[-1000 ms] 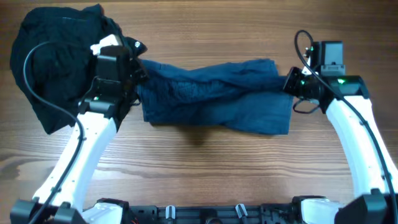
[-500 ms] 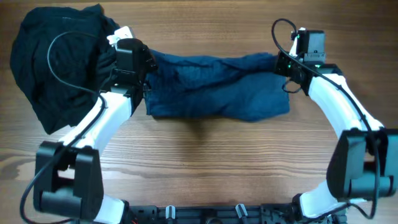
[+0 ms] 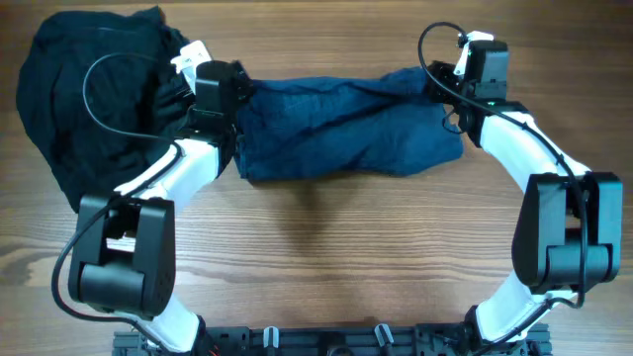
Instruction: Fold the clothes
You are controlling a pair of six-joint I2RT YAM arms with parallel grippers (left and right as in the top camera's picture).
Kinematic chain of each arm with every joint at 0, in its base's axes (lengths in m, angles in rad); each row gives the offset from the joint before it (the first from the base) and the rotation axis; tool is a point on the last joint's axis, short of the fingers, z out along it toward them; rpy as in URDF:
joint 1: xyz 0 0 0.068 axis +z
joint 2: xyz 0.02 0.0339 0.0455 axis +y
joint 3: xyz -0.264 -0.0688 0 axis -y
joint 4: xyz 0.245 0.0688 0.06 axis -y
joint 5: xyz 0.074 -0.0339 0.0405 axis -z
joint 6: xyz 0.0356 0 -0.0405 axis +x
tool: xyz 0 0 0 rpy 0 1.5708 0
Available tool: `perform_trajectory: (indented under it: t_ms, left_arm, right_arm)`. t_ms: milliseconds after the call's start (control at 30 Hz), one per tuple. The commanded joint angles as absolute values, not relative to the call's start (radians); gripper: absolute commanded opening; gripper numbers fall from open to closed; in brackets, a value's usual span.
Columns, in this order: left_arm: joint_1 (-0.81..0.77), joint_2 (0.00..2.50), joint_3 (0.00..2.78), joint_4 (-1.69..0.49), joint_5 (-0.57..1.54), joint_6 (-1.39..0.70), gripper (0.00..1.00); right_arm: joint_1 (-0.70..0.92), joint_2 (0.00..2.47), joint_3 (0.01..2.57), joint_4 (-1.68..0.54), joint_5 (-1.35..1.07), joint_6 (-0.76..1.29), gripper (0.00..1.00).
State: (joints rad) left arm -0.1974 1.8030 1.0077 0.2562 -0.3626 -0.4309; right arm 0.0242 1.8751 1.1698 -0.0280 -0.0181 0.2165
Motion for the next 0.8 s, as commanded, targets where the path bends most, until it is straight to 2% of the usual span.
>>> perform_trajectory:
  t_ms: [0, 200, 267, 300, 367, 433, 500, 600, 667, 767]
  left_arm:
    - [-0.187, 1.771, 1.056, 0.178, -0.384, -0.421, 1.0]
    - [-0.192, 1.652, 1.224, -0.189, -0.305, -0.395, 0.99]
    - [-0.2, 1.629, 1.245, -0.24, -0.272, -0.392, 0.98]
    - [-0.208, 1.617, 1.248, -0.256, -0.234, -0.372, 0.94]
    - [-0.225, 1.618, 1.248, -0.277, -0.171, -0.373, 0.77]
    - [-0.257, 1.642, 1.248, -0.309, -0.146, -0.373, 0.58]
    - [-0.289, 1.684, 1.248, -0.332, -0.147, -0.369, 0.38]
    - [-0.316, 1.753, 1.248, -0.334, -0.147, -0.369, 0.17]
    - [-0.319, 1.796, 1.248, -0.335, -0.147, -0.37, 0.04]
    - [-0.319, 1.856, 1.248, -0.347, -0.147, -0.37, 0.04]
  right_arm:
    - [0.018, 1.851, 1.259, -0.125, -0.074, 0.183, 1.0]
    - [0.021, 1.797, 1.413, -0.439, -0.252, 0.178, 0.99]
    - [0.023, 1.798, 1.413, -0.477, -0.291, 0.179, 0.95]
    - [0.025, 1.799, 1.413, -0.5, -0.297, 0.182, 0.86]
    - [0.029, 1.799, 1.413, -0.519, -0.306, 0.182, 0.65]
    - [0.038, 1.799, 1.413, -0.534, -0.316, 0.183, 0.36]
    - [0.056, 1.8, 1.412, -0.551, -0.315, 0.182, 0.14]
    - [0.084, 1.801, 1.412, -0.566, -0.315, 0.169, 0.05]
    - [0.101, 1.801, 1.412, -0.582, -0.308, 0.156, 0.04]
    - [0.105, 1.822, 1.411, -0.593, -0.305, 0.149, 0.04]
